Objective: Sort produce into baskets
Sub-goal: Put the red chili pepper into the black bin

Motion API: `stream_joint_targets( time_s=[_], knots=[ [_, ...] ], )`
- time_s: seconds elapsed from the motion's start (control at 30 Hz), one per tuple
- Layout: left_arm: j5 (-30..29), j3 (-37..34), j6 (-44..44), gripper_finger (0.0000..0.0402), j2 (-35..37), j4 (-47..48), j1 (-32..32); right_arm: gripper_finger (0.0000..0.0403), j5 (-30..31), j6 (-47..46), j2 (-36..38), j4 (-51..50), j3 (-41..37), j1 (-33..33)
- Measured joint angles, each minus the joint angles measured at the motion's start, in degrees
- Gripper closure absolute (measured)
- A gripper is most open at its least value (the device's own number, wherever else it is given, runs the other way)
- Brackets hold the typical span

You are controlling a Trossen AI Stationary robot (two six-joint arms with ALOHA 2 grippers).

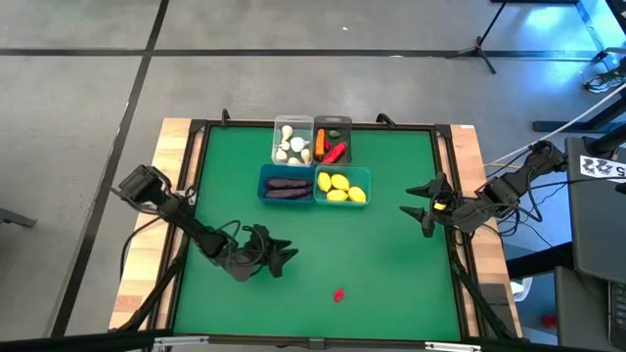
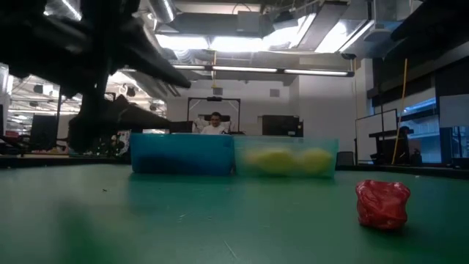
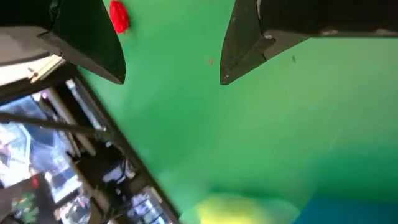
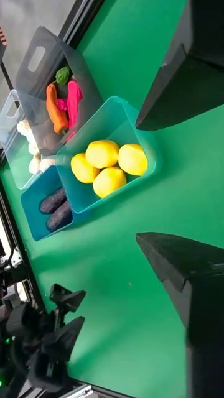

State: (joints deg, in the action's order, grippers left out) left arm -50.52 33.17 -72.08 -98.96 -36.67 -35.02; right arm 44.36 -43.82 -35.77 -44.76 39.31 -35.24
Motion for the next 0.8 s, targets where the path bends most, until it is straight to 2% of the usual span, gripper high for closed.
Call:
stream_joint_targets(
  time_s=[0.13, 0.23, 0.3, 0.43, 0.5, 0.67, 0.73, 0.8],
  knots=[
    [3.3, 0.0, 0.8, 0.0147, -1.0, 0.0, 0.2, 0.0123, 0.1, -0.1, 0.0, 0.1, 0.0, 0.0],
    [4.7, 0.8, 4.6, 0.0147, -1.0, 0.0, 0.7, 0.0123, 0.7, -0.1, 0.0, 0.1, 0.0, 0.0],
    [8.9, 2.7, 14.5, 0.0147, -1.0, 0.0, 1.2, 0.0123, 1.6, -0.1, 0.0, 0.1, 0.0, 0.0],
    [26.0, 9.1, 45.0, 0.0147, -1.0, 3.6, 2.0, 0.0123, 3.5, -0.1, 0.0, 0.1, 0.0, 0.0],
    [28.2, 12.7, 52.4, 0.0147, -1.0, 8.2, 2.7, 0.0123, 4.1, -0.1, 0.0, 0.1, 0.0, 0.0],
    [27.9, 19.5, 53.6, 0.0147, -1.4, 16.0, 7.9, 0.0123, 5.2, -0.1, 0.0, -0.1, 0.0, 0.0],
    [28.1, 20.3, 53.9, 0.0147, -2.4, 14.4, 9.3, 0.0123, 6.4, 0.0, 0.0, -0.2, 0.0, 0.0],
    [28.1, 20.9, 52.6, 0.0147, -4.5, 8.9, 10.3, 0.0123, 7.6, 0.0, 0.0, -0.3, 0.0, 0.0]
  ],
)
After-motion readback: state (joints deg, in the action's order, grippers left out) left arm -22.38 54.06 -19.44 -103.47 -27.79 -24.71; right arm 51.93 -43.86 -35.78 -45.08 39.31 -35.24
